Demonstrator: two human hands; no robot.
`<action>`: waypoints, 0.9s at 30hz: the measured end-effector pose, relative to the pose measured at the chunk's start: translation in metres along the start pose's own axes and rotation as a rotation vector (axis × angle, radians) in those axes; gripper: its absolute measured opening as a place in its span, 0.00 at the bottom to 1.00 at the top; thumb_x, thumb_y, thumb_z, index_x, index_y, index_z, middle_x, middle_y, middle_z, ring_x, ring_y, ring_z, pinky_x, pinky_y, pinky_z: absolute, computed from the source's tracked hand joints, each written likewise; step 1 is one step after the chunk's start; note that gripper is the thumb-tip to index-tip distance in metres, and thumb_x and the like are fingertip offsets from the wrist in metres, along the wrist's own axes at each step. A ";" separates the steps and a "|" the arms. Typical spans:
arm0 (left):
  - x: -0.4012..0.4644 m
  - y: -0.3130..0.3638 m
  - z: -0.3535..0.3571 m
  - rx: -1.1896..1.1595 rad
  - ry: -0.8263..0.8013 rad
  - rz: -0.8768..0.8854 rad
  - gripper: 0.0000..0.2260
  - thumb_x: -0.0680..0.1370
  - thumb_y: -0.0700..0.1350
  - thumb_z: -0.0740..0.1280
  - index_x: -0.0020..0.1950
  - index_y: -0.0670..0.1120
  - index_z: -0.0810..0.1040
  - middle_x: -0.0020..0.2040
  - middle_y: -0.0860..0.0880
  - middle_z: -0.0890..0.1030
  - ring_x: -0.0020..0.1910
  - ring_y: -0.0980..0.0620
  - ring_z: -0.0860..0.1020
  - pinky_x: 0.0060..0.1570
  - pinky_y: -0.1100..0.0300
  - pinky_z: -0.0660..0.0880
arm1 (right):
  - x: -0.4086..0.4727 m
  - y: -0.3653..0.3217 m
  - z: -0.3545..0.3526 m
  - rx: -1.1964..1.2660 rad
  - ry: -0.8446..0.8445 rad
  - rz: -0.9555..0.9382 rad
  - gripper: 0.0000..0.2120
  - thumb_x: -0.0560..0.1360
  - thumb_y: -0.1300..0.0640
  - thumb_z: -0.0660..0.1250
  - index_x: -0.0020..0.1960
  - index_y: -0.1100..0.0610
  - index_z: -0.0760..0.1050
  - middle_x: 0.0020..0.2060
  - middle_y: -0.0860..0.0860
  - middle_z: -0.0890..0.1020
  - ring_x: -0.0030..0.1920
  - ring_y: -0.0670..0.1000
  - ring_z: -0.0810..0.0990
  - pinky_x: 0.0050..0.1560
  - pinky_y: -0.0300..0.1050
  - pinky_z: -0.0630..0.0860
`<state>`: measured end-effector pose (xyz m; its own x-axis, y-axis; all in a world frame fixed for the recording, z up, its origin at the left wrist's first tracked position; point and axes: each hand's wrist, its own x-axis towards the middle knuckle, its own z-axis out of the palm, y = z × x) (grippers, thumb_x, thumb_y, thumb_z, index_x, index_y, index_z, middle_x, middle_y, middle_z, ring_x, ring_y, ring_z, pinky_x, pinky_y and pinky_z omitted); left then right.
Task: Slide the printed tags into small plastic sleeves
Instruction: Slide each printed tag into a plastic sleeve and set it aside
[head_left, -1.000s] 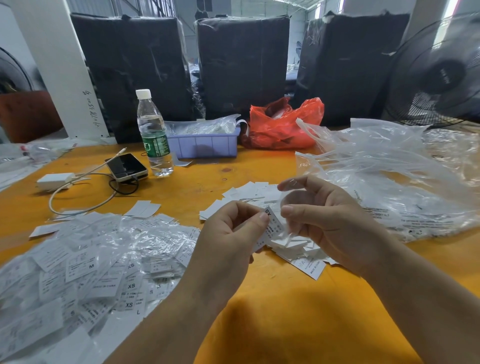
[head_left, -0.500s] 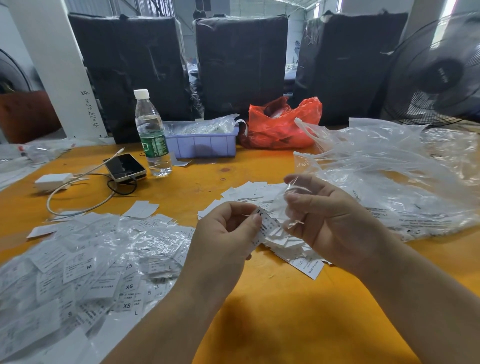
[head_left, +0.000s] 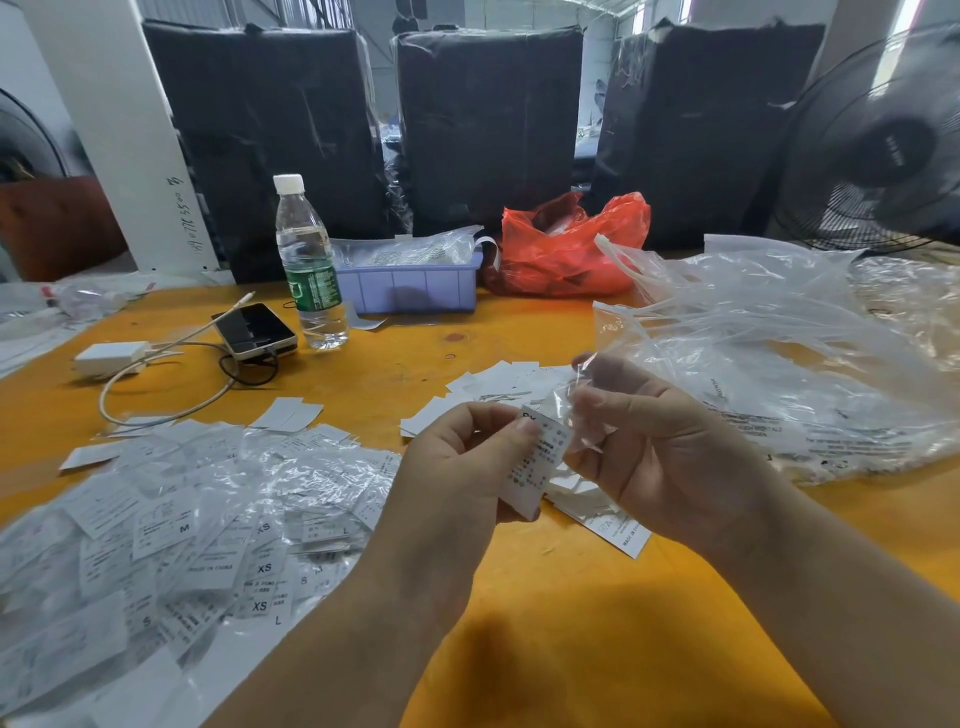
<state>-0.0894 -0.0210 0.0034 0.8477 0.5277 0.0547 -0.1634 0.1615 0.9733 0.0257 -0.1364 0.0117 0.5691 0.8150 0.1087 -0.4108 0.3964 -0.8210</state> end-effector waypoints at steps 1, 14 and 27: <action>0.000 0.000 0.000 -0.010 -0.009 -0.004 0.08 0.75 0.42 0.70 0.37 0.51 0.83 0.37 0.49 0.82 0.32 0.56 0.77 0.29 0.60 0.75 | 0.000 0.000 0.000 0.000 -0.004 -0.004 0.12 0.68 0.67 0.67 0.50 0.57 0.75 0.35 0.52 0.77 0.31 0.48 0.77 0.36 0.41 0.78; 0.000 -0.001 -0.002 -0.115 0.010 -0.047 0.07 0.65 0.48 0.72 0.39 0.47 0.81 0.37 0.46 0.82 0.34 0.52 0.78 0.31 0.57 0.77 | -0.001 0.002 -0.002 -0.125 -0.037 -0.081 0.15 0.65 0.67 0.72 0.50 0.57 0.78 0.38 0.53 0.78 0.35 0.51 0.77 0.39 0.44 0.76; -0.001 0.003 -0.002 -0.085 0.074 -0.003 0.01 0.73 0.42 0.71 0.42 0.46 0.80 0.35 0.50 0.81 0.33 0.55 0.78 0.31 0.59 0.77 | -0.003 0.004 0.000 -0.380 0.024 -0.077 0.18 0.62 0.63 0.77 0.50 0.56 0.79 0.37 0.54 0.80 0.36 0.52 0.78 0.37 0.44 0.77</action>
<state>-0.0915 -0.0196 0.0057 0.8093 0.5865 0.0319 -0.2055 0.2318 0.9508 0.0226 -0.1371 0.0075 0.6063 0.7771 0.1692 -0.0750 0.2676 -0.9606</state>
